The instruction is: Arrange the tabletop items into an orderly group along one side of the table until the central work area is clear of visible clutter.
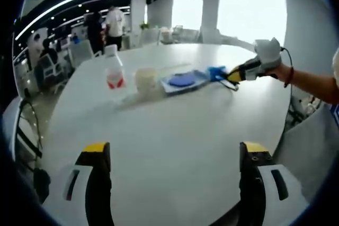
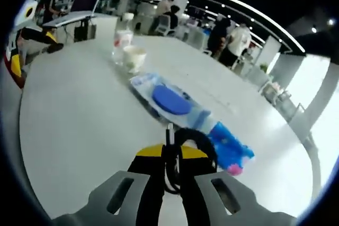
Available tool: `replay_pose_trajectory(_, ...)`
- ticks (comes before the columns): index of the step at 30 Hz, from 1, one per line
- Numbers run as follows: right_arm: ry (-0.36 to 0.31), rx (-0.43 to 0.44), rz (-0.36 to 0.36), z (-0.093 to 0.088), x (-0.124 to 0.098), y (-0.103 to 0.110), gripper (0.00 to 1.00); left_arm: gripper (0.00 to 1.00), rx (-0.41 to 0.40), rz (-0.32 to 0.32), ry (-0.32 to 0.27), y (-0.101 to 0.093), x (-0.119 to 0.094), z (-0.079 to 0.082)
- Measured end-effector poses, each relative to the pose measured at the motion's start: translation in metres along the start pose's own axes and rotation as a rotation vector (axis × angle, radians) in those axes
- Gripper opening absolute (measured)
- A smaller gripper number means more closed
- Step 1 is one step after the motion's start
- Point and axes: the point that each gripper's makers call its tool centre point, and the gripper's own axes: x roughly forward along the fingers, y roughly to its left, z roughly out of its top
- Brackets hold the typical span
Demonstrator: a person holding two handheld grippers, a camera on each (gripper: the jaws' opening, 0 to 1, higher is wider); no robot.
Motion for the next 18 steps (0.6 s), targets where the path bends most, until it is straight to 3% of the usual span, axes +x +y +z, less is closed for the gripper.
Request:
replay_pose_trajectory(8,0.051,-0.096,0.048,-0.009,0.019,0.026,0.08,0.99,-0.004,0.002,0.001,0.000,0.000,-0.001)
replay_pose_trajectory(18,0.079,-0.104,0.104,-0.022,0.030,0.038,0.09,0.98,-0.005,0.002,0.005,0.000,0.000,-0.002)
